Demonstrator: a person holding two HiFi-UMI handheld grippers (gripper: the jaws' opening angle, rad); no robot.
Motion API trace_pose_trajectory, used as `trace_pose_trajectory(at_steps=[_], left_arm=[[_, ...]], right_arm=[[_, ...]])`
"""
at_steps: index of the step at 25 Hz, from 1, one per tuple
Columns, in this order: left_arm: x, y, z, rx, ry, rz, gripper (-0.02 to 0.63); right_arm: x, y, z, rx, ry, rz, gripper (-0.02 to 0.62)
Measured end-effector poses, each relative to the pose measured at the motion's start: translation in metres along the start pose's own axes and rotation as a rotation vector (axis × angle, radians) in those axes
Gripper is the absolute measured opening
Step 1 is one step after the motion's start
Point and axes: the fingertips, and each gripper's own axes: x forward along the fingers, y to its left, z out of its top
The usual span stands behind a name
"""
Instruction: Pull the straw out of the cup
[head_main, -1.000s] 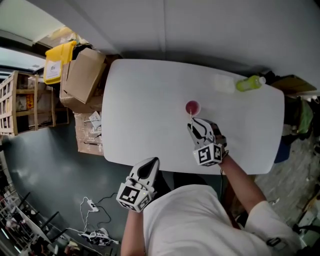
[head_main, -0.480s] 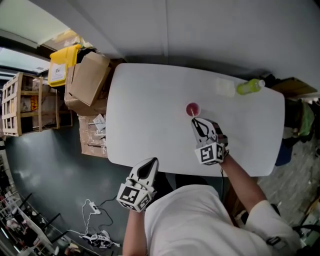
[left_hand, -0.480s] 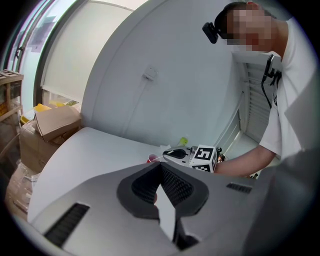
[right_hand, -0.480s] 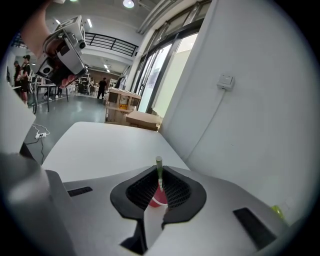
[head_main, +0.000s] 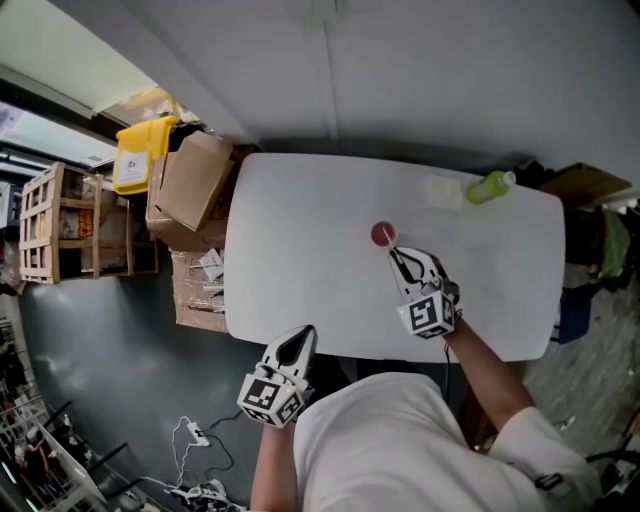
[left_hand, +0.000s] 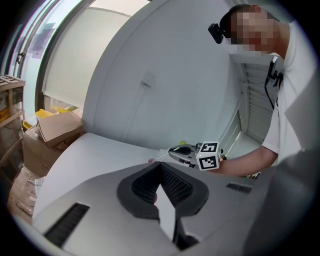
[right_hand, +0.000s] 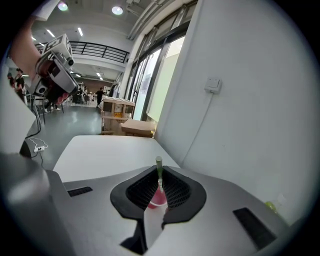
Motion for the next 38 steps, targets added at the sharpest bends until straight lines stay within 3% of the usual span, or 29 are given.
trace_pose_trajectory(at_steps=[7,16,38], left_arm=[[-0.007,-0.005,0.0,0.015,-0.005,-0.006,0.002],[-0.019,-0.012,0.003,0.06,0.007,-0.052,0.002],[-0.098,0.004,-0.018,0.164,0.02,-0.193,0.002]], right_arm=[[-0.028,-0.004,0.019,0.016,-0.046,-0.002,0.051],[-0.064,0.005,0.031,0.074,-0.034,-0.036,0.05],[-0.18,0.057,0.056,0.173,-0.003,-0.263,0.051]])
